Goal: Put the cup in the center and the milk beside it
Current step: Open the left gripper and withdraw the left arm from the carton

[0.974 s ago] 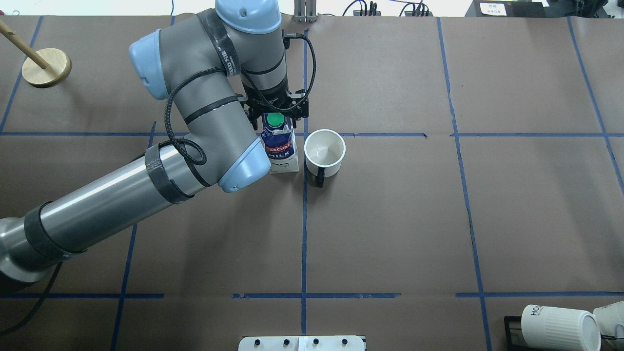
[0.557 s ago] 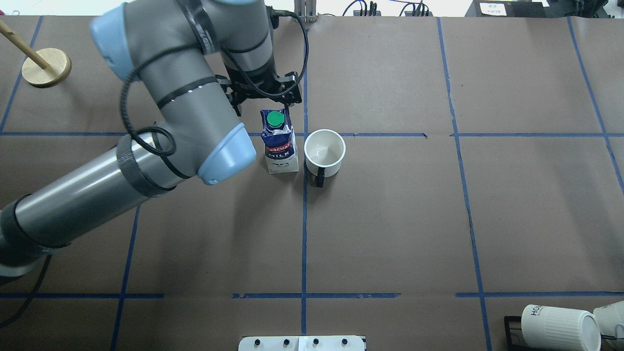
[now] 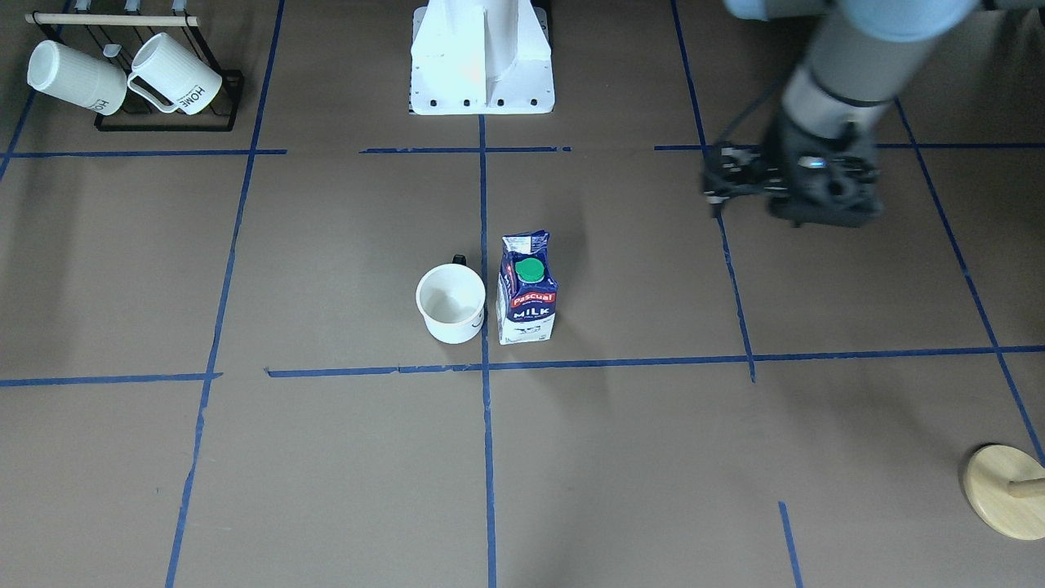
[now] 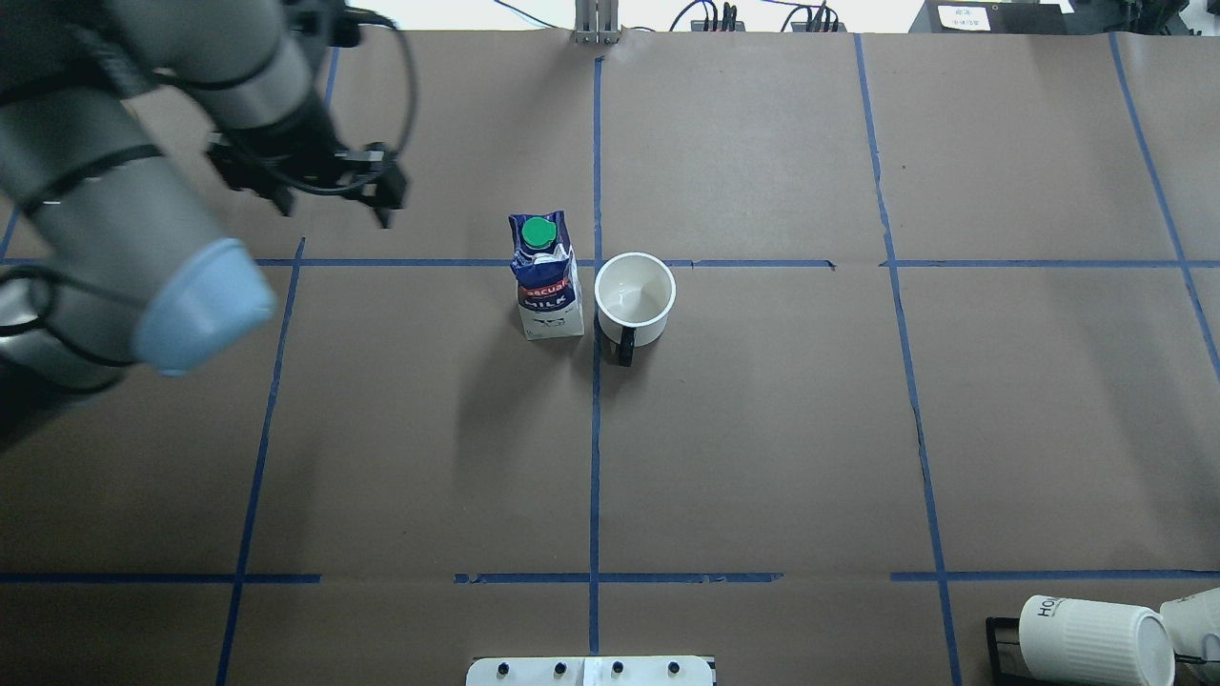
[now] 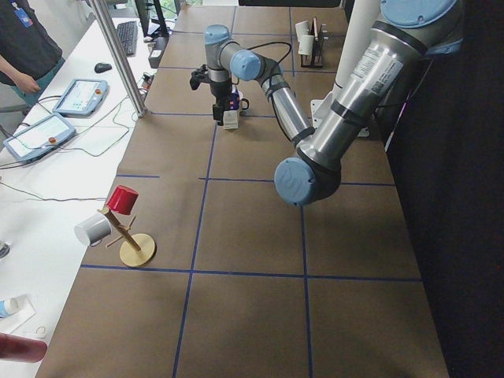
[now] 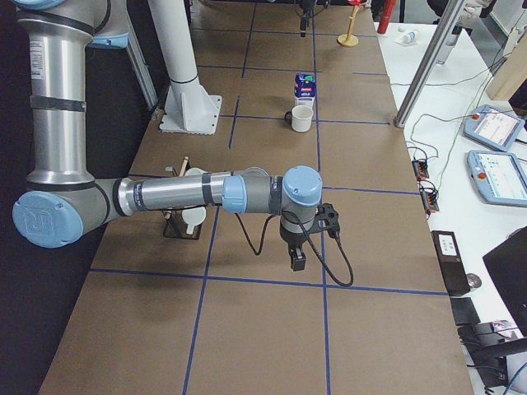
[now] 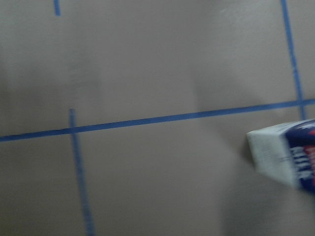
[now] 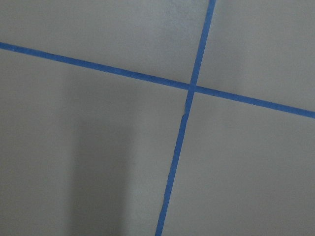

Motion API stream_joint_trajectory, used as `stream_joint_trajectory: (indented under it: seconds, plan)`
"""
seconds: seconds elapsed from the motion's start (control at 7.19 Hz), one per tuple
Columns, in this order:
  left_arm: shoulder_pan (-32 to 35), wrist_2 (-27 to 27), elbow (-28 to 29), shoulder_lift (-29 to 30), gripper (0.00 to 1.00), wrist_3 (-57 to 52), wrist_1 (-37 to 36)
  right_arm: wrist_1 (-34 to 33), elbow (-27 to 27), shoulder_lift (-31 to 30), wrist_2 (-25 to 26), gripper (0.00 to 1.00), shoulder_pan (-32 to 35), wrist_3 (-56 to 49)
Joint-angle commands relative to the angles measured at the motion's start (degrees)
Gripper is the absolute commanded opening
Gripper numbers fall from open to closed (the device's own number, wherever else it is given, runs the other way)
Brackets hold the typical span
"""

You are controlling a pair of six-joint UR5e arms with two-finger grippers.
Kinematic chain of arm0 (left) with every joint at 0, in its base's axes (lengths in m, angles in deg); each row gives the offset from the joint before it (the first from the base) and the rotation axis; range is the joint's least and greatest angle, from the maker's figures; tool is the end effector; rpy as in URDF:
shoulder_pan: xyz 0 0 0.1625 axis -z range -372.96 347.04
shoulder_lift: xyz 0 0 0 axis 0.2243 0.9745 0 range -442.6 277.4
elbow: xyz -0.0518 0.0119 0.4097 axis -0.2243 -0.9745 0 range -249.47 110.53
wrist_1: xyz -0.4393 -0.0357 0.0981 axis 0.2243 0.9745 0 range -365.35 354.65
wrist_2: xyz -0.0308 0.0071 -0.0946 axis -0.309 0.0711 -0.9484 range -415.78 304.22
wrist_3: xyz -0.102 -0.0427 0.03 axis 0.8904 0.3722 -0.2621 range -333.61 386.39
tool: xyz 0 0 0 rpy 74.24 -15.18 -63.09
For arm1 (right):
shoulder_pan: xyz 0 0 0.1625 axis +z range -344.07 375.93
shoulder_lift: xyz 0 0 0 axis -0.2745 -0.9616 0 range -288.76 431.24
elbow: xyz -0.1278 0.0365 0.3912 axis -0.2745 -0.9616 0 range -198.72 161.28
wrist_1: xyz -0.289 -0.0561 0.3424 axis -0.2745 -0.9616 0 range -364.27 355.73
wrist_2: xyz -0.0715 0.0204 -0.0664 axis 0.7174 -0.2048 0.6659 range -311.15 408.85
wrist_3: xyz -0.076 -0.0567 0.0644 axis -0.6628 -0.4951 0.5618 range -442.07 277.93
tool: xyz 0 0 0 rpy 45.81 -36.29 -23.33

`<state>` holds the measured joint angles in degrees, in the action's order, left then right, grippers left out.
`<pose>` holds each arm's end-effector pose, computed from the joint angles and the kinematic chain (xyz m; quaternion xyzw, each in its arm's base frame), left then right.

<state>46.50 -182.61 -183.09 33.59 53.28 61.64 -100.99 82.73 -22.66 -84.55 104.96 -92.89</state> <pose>0.2447 -0.5419 0.2404 0.0453 0.3752 0.1026 0.9201 0.0460 -0.5014 0.5998 0.0384 -0.3678 -0.0981 0.9239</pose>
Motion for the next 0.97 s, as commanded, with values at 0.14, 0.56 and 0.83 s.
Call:
stream_joint_trajectory:
  seconds: [0.14, 0.56, 0.83]
  plan:
    - [16.52, -3.95, 0.67, -18.41, 1.0, -27.61, 2.09, 0.04, -0.46, -4.35, 0.43, 1.0, 0.0, 0.62]
    - [29.89, -8.49, 13.47, -26.1, 1.0, -40.82, 8.84, 0.04, -1.08, -3.92, 0.51, 1.0, 0.0, 0.71]
    - [30.19, -10.54, 13.96, -30.67, 1.0, -39.39, 13.85, 0.04, -0.99, -3.92, 0.34, 1.0, 0.0, 0.71]
